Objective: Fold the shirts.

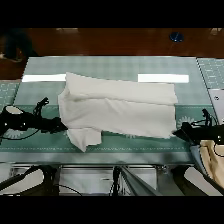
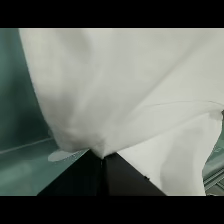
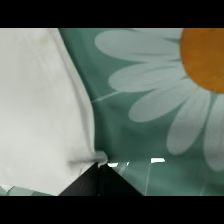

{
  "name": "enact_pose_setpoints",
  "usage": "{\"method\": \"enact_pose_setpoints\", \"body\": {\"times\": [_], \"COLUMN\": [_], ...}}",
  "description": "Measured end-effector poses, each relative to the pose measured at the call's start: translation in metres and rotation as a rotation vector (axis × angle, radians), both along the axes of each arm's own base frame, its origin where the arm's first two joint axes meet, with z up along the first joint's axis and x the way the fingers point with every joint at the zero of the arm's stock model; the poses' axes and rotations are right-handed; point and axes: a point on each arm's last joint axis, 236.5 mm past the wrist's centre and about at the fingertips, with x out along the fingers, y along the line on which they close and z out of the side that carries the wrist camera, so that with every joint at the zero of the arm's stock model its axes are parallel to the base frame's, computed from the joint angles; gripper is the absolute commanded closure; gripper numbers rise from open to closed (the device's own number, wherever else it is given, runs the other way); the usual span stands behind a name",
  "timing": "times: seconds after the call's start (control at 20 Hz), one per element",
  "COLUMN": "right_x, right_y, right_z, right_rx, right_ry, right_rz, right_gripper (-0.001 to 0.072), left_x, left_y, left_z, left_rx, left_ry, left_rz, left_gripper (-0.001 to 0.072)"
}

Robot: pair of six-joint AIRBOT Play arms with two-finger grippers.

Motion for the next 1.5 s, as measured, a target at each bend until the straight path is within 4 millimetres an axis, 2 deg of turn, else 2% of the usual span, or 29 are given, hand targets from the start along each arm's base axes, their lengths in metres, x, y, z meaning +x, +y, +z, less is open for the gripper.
{"method": "enact_pose_setpoints", "body": {"times": [0.1,0.2,0.3,0.45,0.5,0.65,0.8,1.0,1.05,1.25,1.5], "right_x": [0.010,0.026,0.051,0.086,0.093,0.108,0.121,0.146,0.153,0.182,0.218], "right_y": [0.004,0.001,0.000,-0.001,-0.002,-0.009,-0.022,-0.043,-0.047,-0.042,-0.037], "right_z": [0.016,0.041,0.074,0.118,0.127,0.144,0.151,0.156,0.156,0.138,0.107], "right_rx": [0.015,-0.001,0.003,0.029,0.032,0.018,-0.008,-0.023,-0.024,-0.047,-0.088], "right_ry": [-0.059,-0.147,-0.269,-0.436,-0.470,-0.540,-0.575,-0.589,-0.588,-0.532,-0.489], "right_rz": [0.020,0.031,-0.003,-0.066,-0.081,-0.121,-0.157,-0.178,-0.175,-0.098,-0.109], "right_gripper": [0.0689,0.0691,0.0691,0.0691,0.0690,0.0691,0.0691,0.0691,0.0691,0.0691,0.0691], "left_x": [0.006,0.021,0.046,0.088,0.102,0.137,0.172,0.215,0.221,0.249,0.262], "left_y": [0.006,0.006,0.007,-0.002,-0.007,-0.021,-0.029,-0.029,-0.029,-0.026,-0.024], "left_z": [0.006,0.028,0.059,0.107,0.122,0.148,0.160,0.162,0.161,0.153,0.124], "left_rx": [0.021,0.004,-0.012,-0.071,-0.091,-0.117,-0.137,-0.154,-0.162,-0.171,-0.183], "left_ry": [-0.026,-0.080,-0.169,-0.312,-0.358,-0.441,-0.481,-0.486,-0.480,-0.469,-0.407], "left_rz": [-0.024,-0.026,-0.016,0.015,0.021,0.002,-0.012,-0.007,-0.015,-0.001,0.023], "left_gripper": [0.0686,0.0686,0.0686,0.0686,0.0686,0.0686,0.0686,0.0686,0.0686,0.0685,0.0685]}}
